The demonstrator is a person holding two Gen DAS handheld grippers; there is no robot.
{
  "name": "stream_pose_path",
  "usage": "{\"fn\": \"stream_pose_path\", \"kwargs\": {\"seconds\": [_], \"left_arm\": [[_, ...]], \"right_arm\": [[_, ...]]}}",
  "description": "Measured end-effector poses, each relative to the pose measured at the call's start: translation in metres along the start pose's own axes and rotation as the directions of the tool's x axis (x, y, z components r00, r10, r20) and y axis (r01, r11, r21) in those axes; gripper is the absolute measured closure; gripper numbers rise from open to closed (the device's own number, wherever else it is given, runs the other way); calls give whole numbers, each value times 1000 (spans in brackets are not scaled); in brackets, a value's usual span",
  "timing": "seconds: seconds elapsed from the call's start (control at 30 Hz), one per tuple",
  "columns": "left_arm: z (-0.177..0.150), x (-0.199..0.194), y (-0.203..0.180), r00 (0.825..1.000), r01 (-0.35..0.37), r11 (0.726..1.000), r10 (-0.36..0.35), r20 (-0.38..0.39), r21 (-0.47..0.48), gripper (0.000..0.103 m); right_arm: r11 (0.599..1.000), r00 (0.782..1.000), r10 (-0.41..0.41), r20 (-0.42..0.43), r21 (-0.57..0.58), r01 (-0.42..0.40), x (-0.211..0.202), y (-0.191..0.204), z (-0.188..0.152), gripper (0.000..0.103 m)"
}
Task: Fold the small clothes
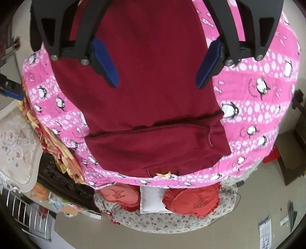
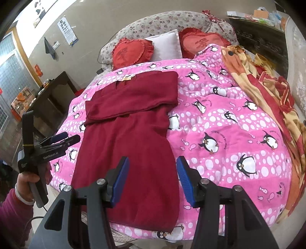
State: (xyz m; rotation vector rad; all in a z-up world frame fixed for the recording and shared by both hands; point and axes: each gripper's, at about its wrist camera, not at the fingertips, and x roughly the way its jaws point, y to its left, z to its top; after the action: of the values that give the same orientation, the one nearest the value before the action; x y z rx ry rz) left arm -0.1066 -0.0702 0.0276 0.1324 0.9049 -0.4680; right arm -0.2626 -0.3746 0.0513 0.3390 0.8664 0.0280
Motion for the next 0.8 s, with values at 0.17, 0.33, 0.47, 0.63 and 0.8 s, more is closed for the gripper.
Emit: {"fn": "stream_pose_path", "kwargs": {"seconds": [0.17, 0.33, 0.47, 0.63, 0.8], "left_arm": [[-11, -3, 15, 999, 30, 998, -32, -23, -58, 10], [-27, -7, 27, 997, 20, 998, -24, -79, -58, 9], [-45, -19, 32, 996, -5, 999, 2, -87, -34, 9], [-71, -26, 41, 991, -42, 999, 37, -125, -33, 9], [-93, -19, 50, 982, -59, 996, 46, -185, -62, 9]], "right_arm": [[1000, 1000, -3, -21, -16, 3, 9, 1, 0, 74], [1000, 999, 9, -45, -20, -10, 18, -3, -1, 71], [997, 996, 30, -83, -63, -35, 24, -9, -7, 70], [994, 987, 49, -153, -94, -63, 32, -26, -19, 70], [990, 971, 80, -226, -96, -103, 38, -42, -34, 68]]}}
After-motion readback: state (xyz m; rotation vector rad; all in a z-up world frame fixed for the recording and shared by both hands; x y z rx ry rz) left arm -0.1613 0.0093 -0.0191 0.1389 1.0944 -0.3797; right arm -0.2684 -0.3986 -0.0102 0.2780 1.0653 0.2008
